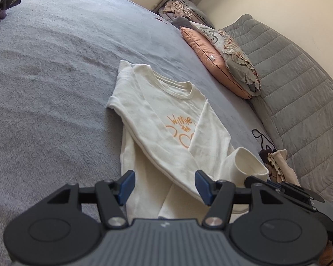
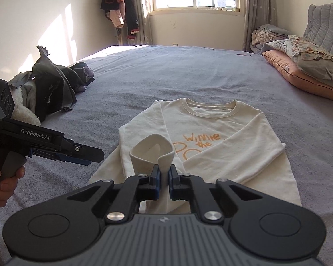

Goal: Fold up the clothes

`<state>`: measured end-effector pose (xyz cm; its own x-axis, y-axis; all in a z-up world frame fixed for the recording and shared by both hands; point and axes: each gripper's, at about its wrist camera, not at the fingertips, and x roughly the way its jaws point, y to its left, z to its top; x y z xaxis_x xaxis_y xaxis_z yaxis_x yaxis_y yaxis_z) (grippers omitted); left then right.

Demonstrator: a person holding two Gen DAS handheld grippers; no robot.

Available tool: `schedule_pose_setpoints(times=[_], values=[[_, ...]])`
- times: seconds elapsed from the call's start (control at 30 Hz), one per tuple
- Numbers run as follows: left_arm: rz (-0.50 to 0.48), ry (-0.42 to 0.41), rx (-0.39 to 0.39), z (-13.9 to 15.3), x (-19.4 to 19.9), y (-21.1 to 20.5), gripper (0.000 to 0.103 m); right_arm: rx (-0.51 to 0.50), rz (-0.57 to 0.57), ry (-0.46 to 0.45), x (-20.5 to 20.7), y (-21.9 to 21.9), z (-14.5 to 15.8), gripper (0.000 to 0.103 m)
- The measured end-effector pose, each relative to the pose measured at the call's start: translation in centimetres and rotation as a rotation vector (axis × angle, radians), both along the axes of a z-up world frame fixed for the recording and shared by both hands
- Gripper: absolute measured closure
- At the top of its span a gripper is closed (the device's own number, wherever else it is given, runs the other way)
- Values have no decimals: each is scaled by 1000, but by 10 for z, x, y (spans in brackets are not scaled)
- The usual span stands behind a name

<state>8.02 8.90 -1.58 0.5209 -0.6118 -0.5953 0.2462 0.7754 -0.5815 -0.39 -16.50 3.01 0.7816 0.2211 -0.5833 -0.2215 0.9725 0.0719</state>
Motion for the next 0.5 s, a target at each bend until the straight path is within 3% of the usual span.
schedule_pose_setpoints(times=[0.27,0.5], values=[[-19,-18,33,1,-7,-8,43,-4,-89,75,-13,-18,-1,97],[-18,-25,53,1,-12,-10,43,12,-67,165,-29,-24,-11,96]])
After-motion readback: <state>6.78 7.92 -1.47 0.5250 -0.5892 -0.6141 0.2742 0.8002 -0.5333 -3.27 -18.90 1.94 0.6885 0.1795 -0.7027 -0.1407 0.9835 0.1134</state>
